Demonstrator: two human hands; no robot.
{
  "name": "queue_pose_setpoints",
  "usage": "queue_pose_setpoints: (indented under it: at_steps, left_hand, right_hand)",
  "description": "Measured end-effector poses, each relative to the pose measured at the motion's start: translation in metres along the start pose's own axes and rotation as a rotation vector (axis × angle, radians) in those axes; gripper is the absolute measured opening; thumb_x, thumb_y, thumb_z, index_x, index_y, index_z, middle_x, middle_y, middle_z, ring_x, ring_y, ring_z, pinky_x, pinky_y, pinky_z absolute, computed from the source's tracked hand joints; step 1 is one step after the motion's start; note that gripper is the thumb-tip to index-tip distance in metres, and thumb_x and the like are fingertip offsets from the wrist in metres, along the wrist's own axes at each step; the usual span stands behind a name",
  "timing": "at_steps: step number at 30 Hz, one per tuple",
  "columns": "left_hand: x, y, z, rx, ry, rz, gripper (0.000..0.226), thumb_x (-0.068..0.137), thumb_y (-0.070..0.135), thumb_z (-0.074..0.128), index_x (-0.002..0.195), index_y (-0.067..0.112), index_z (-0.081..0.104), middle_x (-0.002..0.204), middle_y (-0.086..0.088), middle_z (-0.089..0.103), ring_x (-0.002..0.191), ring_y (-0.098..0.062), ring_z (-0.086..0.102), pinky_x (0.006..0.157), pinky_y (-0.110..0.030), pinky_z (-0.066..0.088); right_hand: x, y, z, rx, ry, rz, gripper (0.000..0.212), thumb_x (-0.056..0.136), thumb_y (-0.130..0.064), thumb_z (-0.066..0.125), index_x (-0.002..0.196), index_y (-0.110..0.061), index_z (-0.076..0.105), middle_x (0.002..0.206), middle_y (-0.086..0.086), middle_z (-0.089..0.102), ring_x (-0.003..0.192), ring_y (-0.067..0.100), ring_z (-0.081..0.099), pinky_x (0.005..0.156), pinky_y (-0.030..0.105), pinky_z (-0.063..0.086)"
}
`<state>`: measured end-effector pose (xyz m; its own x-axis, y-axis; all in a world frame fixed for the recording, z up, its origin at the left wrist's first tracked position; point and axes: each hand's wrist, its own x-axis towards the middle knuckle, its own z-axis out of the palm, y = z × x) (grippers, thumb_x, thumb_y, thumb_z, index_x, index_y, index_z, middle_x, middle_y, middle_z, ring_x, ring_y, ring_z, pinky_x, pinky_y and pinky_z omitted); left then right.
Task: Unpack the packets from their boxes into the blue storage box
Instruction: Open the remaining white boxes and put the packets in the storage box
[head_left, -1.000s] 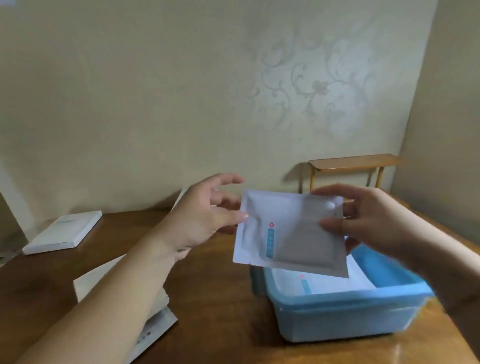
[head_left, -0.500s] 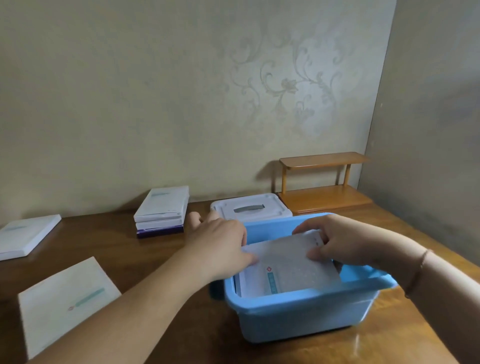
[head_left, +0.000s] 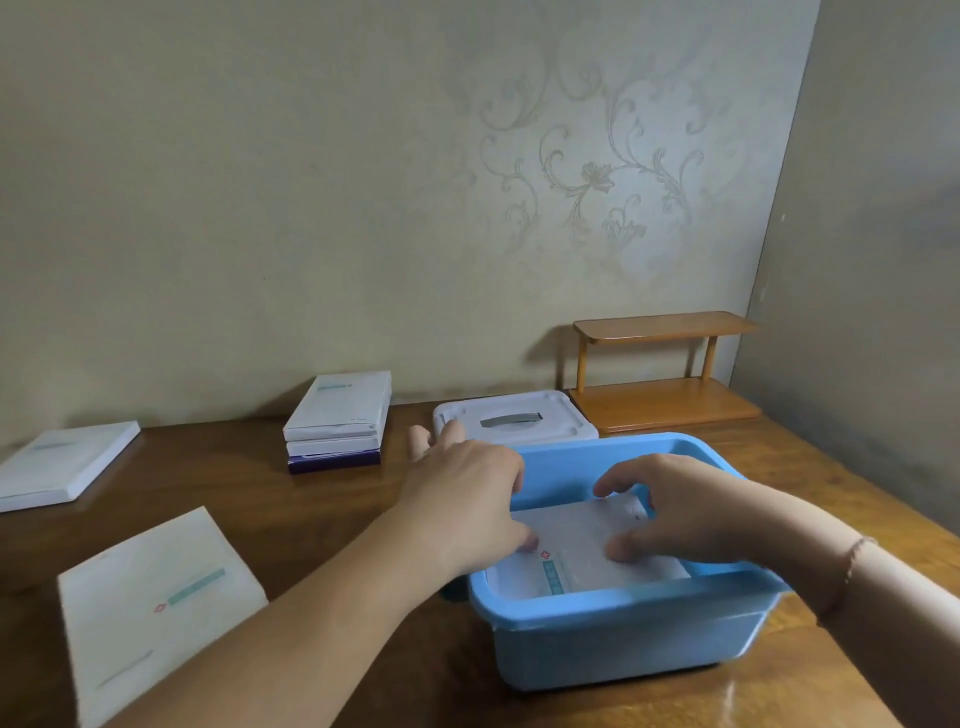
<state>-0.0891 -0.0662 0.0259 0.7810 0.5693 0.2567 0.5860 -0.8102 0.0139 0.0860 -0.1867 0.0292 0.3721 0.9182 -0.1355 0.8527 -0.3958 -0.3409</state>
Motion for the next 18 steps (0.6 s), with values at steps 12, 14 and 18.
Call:
queue_pose_setpoints:
  at_steps: [12, 14, 18]
  left_hand:
    - [-0.138, -0.140, 0.034, 0.064, 0.234, -0.144, 0.059, 0.054, 0.057, 0.087, 0.099, 0.024, 0.071, 0.102, 0.009, 0.071, 0.088, -0.015, 0.068, 0.077, -0.031, 0.055]
    - [-0.168, -0.169, 0.037, 0.154, 0.141, -0.226, 0.065, 0.054, 0.064, 0.077, 0.105, 0.023, 0.070, 0.105, 0.009, 0.071, 0.088, -0.016, 0.068, 0.073, -0.032, 0.054]
    - [-0.207, -0.207, 0.038, 0.215, 0.061, -0.299, 0.051, 0.065, 0.057, 0.074, 0.107, 0.028, 0.068, 0.107, 0.013, 0.068, 0.092, -0.015, 0.066, 0.071, -0.032, 0.054]
  right_hand:
    - [-0.048, -0.171, 0.047, 0.218, 0.596, -0.694, 0.020, 0.081, -0.043, 0.064, 0.097, -0.032, 0.070, 0.086, -0.018, 0.067, 0.083, 0.005, 0.057, 0.065, 0.020, 0.051]
    - [-0.045, -0.199, 0.076, 0.206, 0.505, -0.815, 0.021, 0.085, -0.041, 0.062, 0.103, -0.033, 0.067, 0.093, -0.015, 0.067, 0.088, 0.007, 0.057, 0.067, 0.026, 0.053]
    - [-0.021, -0.230, 0.139, 0.119, 0.281, -0.831, 0.026, 0.096, -0.039, 0.050, 0.119, -0.031, 0.059, 0.113, -0.009, 0.064, 0.104, 0.013, 0.054, 0.074, 0.026, 0.042]
